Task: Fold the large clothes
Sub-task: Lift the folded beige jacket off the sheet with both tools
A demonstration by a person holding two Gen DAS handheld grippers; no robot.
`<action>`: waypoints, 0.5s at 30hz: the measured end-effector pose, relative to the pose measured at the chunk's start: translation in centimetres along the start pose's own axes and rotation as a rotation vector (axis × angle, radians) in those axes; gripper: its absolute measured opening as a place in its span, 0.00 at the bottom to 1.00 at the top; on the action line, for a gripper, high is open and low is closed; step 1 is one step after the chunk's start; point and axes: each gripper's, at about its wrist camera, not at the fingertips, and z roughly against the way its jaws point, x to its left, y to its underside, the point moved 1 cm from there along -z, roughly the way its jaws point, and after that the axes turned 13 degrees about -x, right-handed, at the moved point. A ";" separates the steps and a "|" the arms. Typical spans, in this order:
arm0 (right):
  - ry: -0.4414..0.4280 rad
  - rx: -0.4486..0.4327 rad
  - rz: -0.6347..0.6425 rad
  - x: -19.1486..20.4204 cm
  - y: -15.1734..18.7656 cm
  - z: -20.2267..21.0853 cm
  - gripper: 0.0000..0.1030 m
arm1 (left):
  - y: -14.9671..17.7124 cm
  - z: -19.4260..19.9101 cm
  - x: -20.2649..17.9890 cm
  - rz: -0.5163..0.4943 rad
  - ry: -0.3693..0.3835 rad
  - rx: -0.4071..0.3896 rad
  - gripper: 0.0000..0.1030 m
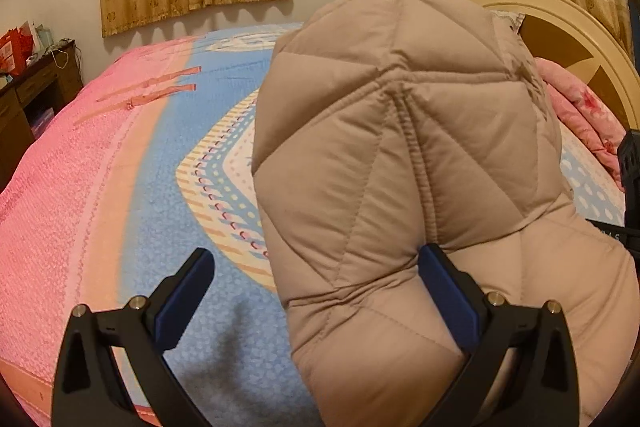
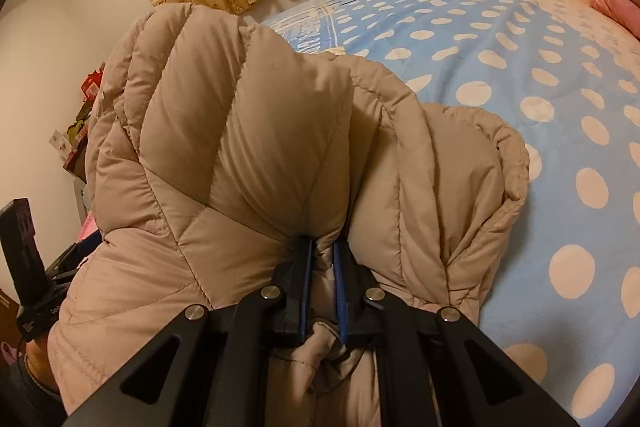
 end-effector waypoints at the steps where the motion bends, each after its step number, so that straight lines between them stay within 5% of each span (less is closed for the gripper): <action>1: 0.001 0.000 0.001 0.1 0.2 0.2 0.07 | 0.0 -0.1 0.1 0.002 0.003 0.001 1.00; 15: 0.001 -0.004 -0.003 -0.1 0.3 0.0 0.07 | 0.3 -0.4 0.2 0.022 0.004 0.000 1.00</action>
